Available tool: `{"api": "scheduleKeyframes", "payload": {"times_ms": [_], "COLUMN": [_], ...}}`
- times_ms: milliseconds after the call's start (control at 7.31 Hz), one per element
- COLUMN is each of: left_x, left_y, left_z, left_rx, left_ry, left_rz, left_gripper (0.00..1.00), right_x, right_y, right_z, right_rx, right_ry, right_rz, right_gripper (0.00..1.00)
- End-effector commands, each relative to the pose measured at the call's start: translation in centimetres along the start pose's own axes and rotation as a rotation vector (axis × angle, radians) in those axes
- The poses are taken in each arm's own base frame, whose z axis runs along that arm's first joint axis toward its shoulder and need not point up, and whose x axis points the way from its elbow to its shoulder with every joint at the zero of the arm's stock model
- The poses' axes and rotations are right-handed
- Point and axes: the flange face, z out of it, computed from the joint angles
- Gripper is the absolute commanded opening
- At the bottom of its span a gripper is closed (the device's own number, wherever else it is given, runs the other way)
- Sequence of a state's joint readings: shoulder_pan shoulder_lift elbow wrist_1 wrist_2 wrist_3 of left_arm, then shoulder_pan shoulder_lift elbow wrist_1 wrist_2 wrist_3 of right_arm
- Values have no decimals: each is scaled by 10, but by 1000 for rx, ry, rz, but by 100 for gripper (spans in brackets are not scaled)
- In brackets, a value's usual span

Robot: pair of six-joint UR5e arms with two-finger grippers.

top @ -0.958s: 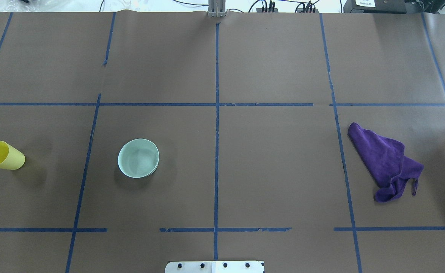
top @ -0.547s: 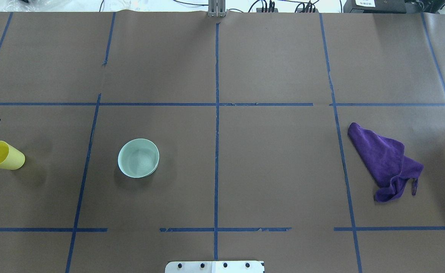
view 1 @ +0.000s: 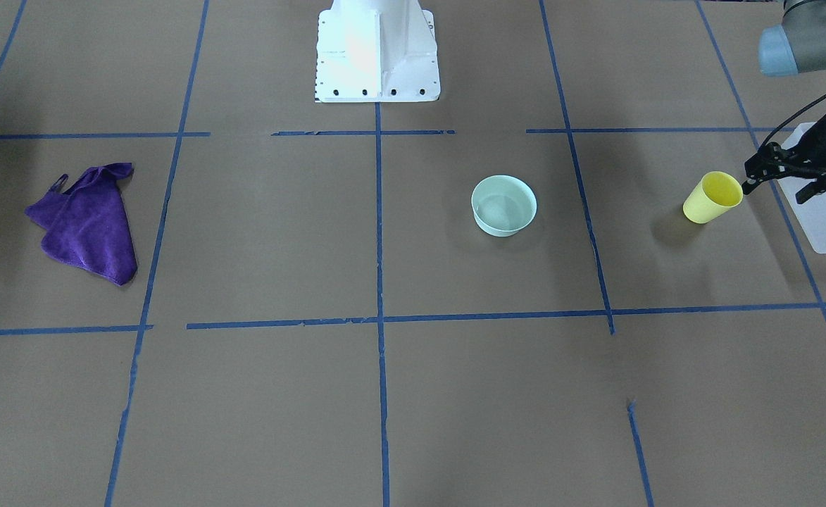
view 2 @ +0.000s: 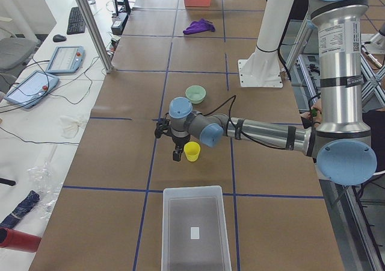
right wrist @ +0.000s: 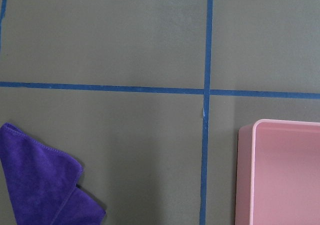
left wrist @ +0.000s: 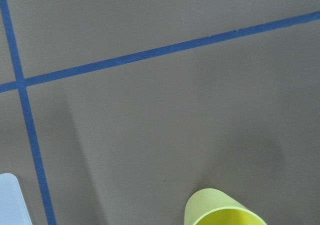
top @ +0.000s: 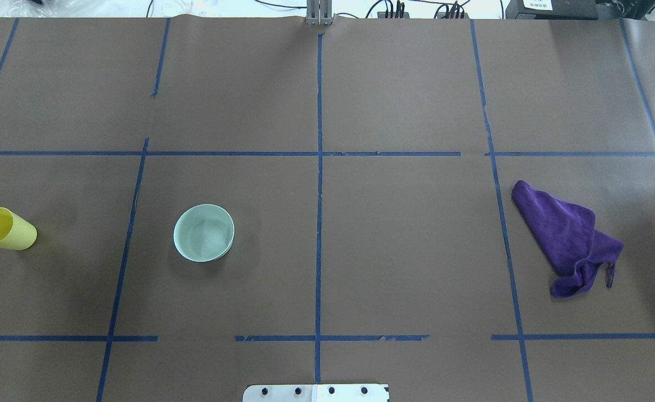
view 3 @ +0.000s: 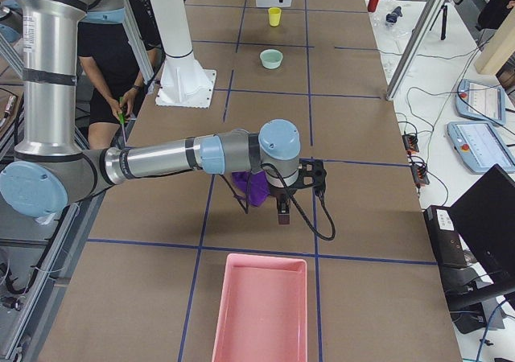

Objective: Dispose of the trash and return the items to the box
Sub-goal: 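Grasp the yellow cup with the left gripper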

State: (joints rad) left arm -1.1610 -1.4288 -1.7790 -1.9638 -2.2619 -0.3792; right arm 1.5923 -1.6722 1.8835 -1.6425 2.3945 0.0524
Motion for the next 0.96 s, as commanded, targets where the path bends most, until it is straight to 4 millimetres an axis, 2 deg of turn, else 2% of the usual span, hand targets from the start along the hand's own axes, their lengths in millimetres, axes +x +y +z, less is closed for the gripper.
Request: {"api": "scheduleKeyframes", "payload": {"times_ms": [0,137,411,684,821], "left_x": [7,12,30,24,14], "left_y": [7,7,14,16,19], "left_z": [14,17,38,49,59], "left_rx": [-24,-31,-82,-94,-93], "left_ry": [6,11,24,22,23], "left_rz": [-41,-44,-7,-3,-4], "left_gripper": [100,100,100,97,75], "right_x": [-2,-4,-5,-5,-6], "right_y": [-1,-1,-2,-3,-3], "right_z": [-1,-4,-4,-4,-5], "right_rx": [3,7,8,8,9], "right_ry": [-5,-7,-7,-8,-10], "right_rz": [-4,-7,-8,-8,9], "right_gripper": [100,100,100,100,100]}}
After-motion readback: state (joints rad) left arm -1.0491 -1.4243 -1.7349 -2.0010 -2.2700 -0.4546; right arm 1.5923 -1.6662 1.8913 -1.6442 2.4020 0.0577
